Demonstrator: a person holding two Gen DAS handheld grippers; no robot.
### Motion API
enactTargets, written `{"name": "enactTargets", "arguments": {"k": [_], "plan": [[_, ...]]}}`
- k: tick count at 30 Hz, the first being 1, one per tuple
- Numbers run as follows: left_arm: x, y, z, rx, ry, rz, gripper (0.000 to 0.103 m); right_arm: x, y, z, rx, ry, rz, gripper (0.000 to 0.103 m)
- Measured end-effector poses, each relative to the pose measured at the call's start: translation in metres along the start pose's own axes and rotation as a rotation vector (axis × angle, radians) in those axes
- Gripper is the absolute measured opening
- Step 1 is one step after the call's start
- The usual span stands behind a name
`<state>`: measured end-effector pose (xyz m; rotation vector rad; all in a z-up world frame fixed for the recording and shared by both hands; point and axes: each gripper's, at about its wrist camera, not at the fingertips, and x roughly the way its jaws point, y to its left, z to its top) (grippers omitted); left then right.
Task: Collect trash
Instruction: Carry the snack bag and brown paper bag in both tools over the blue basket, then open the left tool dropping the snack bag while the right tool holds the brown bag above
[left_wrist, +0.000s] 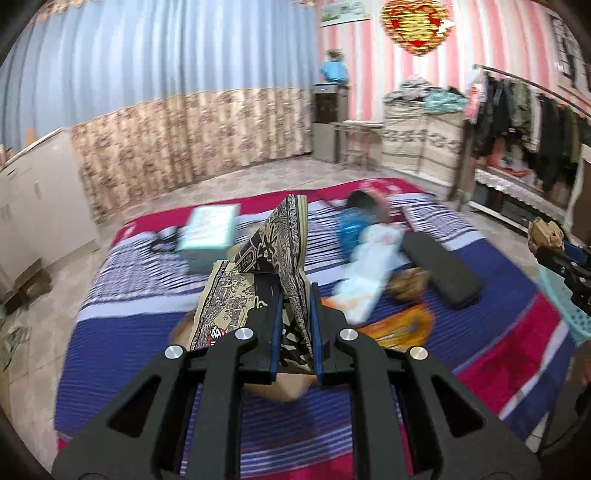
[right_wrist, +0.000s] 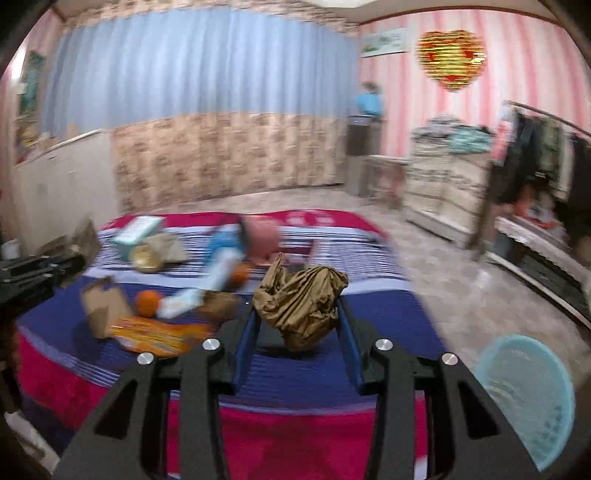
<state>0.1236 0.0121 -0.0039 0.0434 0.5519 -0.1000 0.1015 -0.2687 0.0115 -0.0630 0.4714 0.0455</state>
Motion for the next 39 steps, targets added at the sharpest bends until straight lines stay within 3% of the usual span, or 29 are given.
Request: {"name": "enactTargets", "arguments": {"k": [4,9,15,20,31,39], "plan": [[-0.004,-0.059,0.013,0.070,-0.031,-0.090,0.012,-0.015,-0.064,-0.015,0.086,0.012,-0.136,0.041],[-0.009,-0.129,0.025,0.128,-0.059,-0.206,0.012,-0.030,-0.138,-0.029,0.231,0.005,-0.246,0.041],[-0.009,-0.203,0.032,0.188,-0.066,-0.314,0.012,-0.036,-0.191,-0.049,0.294,0.014,-0.362,0.041],[-0.003,-0.258,0.033,0.247,-0.064,-0.379,0.012,-0.042,-0.239,-0.068,0.391,0.023,-0.411,0.041],[0.014,-0.367,0.040,0.327,-0.058,-0.485,0.012,-0.056,-0.296,-0.102,0.517,0.027,-0.501,0.041],[0.035,-0.427,0.016,0.403,-0.021,-0.564,0.012,-0.057,-0.323,-0.123,0.603,0.050,-0.534,0.041]]}}
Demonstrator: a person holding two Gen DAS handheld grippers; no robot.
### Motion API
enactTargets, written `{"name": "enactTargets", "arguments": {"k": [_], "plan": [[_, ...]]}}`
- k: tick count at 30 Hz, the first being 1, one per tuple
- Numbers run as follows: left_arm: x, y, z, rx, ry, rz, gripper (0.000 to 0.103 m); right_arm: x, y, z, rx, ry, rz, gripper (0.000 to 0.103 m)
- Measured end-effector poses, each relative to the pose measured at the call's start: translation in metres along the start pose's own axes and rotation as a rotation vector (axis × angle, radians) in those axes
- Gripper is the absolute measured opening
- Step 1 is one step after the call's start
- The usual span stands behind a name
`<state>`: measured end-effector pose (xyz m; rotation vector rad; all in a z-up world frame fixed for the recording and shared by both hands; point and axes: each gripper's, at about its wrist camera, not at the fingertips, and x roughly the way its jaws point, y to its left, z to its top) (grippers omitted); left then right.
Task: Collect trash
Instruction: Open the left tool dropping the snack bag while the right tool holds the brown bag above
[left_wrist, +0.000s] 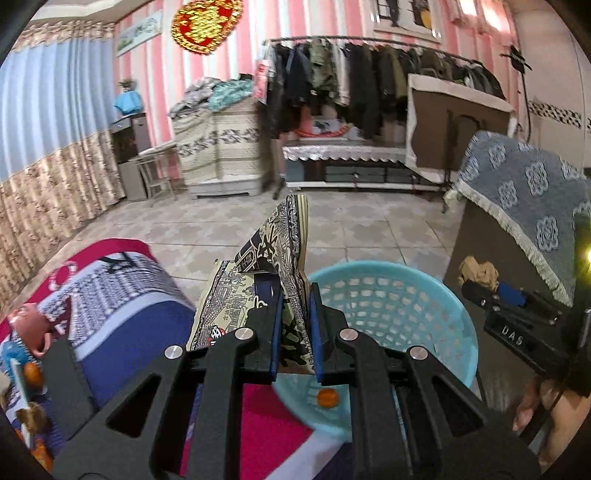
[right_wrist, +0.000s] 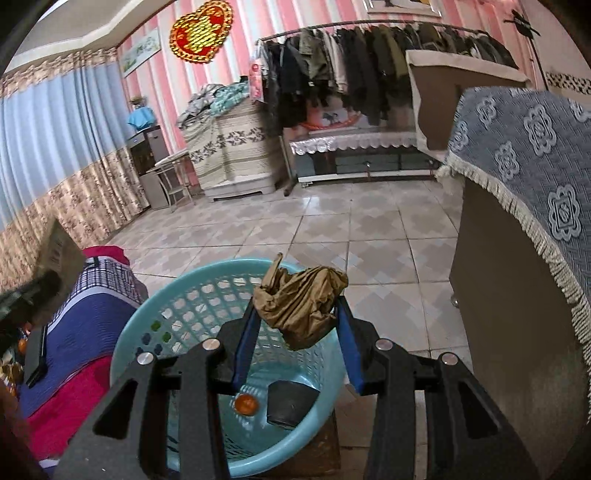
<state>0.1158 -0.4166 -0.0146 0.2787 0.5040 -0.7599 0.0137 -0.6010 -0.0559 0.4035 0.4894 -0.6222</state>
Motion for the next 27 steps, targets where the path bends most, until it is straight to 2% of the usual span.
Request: {"name": "enactTargets", "arguments": {"k": [7,12,14,19,20,27], "plan": [[0.040,-0.027,-0.001,0.029,0.033,-0.067,0.012,0.003,-0.006,-0.002,0.022,0.012,0.001,0.041],[0.054,-0.039,-0.007,0.042,0.051,-0.091,0.014,0.006,-0.005,-0.002,0.022,0.019,0.003,0.041],[0.061,-0.042,-0.011,0.054,0.077,-0.095,0.019,0.008,-0.007,-0.002,0.028,0.025,0.001,0.041],[0.063,-0.035,-0.013,0.037,0.089,-0.092,0.043,0.010,-0.011,-0.003,0.042,0.034,-0.006,0.041],[0.062,-0.030,-0.012,0.023,0.088,-0.091,0.045,0.010,-0.011,-0.003,0.043,0.035,-0.006,0.041],[0.054,0.000,-0.009,-0.050,0.060,-0.030,0.072,0.010,-0.002,-0.004,0.023,0.038,-0.005,0.041]]}}
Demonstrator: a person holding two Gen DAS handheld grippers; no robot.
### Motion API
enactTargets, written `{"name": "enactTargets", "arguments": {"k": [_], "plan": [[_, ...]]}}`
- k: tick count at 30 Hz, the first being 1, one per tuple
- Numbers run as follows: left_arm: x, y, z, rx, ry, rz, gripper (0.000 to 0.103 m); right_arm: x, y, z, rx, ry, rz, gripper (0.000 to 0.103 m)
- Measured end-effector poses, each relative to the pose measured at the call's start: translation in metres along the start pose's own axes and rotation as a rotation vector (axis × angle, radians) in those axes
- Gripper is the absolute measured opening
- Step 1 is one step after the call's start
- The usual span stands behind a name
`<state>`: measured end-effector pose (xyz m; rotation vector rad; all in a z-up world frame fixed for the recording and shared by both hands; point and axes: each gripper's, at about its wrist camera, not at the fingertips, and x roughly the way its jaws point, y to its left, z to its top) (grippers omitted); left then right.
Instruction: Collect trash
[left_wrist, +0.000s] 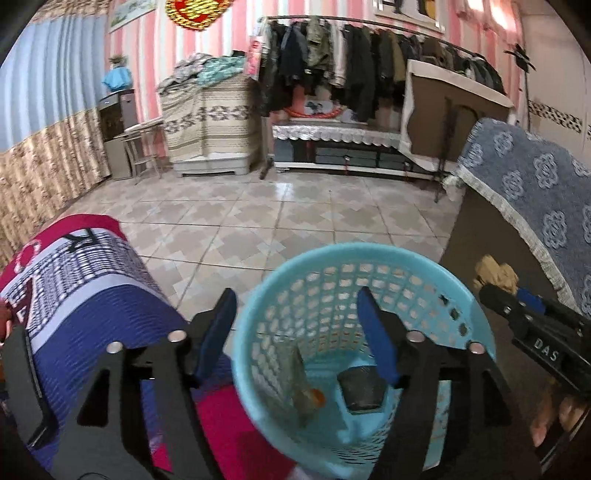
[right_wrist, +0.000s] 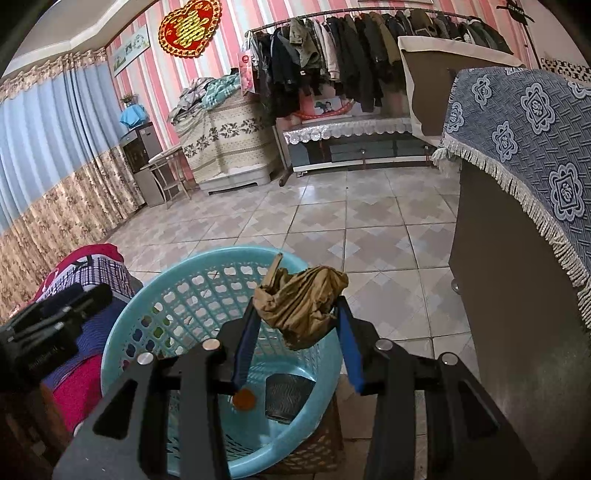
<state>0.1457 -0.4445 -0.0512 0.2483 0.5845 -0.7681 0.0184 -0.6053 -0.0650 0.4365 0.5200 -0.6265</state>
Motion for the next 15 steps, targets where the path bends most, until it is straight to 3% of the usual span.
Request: {"name": "enactTargets", "arguments": {"k": [3,7,15], "plan": [[-0.006,0.014,0.001,-0.018,-0.023,0.058,0.085,0.001,0.005,0.000,-0.012,-0.001,0.004,0.041],[-0.016,0.035,0.002,-0.048,-0.040,0.119,0.093,0.005,0.019,-0.001,-0.043,0.003,0.014,0.041],[-0.019,0.067,-0.002,-0.075,-0.039,0.219,0.097,0.013,0.053,-0.005,-0.128,0.001,0.009,0.043]]}}
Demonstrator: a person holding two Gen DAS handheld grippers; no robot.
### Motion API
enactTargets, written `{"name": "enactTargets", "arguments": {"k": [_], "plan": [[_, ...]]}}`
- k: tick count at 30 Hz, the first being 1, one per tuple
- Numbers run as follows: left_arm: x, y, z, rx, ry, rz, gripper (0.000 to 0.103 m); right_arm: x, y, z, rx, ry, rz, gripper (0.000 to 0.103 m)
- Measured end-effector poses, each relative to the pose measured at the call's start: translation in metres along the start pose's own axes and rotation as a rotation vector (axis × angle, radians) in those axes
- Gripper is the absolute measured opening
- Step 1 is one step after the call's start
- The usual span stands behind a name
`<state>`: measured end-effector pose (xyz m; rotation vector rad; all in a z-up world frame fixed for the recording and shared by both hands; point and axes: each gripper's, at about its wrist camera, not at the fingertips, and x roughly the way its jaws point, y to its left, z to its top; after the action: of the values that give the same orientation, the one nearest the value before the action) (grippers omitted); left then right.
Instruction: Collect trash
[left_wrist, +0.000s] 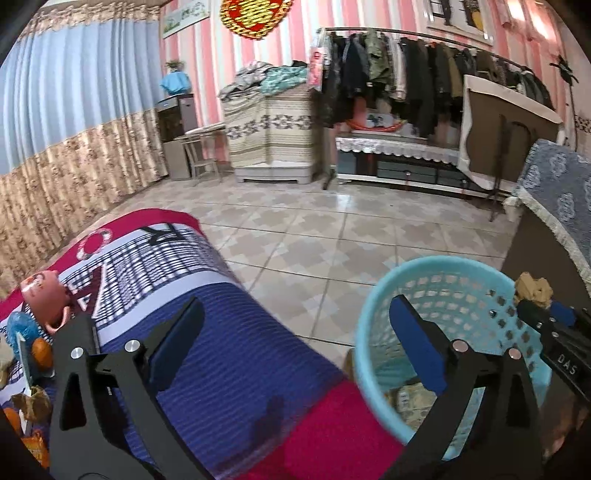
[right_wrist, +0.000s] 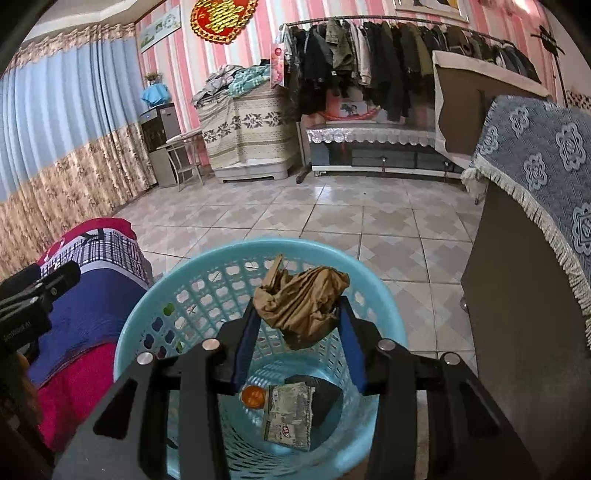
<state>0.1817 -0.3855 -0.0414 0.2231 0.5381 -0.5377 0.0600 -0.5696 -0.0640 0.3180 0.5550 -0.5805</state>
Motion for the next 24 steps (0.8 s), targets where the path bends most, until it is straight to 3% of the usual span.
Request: {"name": "enactTargets", "arguments": {"k": [1,4,10,24], "plan": [[0.001,0.004,0.000,-0.013,0.003,0.005,0.097,0.001,0.003,0.000,-0.007,-0.003,-0.006,0.045],[0.004,0.014,0.000,-0.041,0.006,0.021,0.097,0.000,0.007,0.000,-0.029,-0.024,-0.019,0.076],[0.002,0.023,0.000,-0.039,-0.008,0.072,0.097,-0.010,0.012,0.000,-0.036,-0.059,-0.031,0.091],[-0.050,0.053,0.008,-0.063,-0.071,0.139,0.097,-0.032,0.029,0.006,-0.048,-0.103,0.011,0.094]]}}
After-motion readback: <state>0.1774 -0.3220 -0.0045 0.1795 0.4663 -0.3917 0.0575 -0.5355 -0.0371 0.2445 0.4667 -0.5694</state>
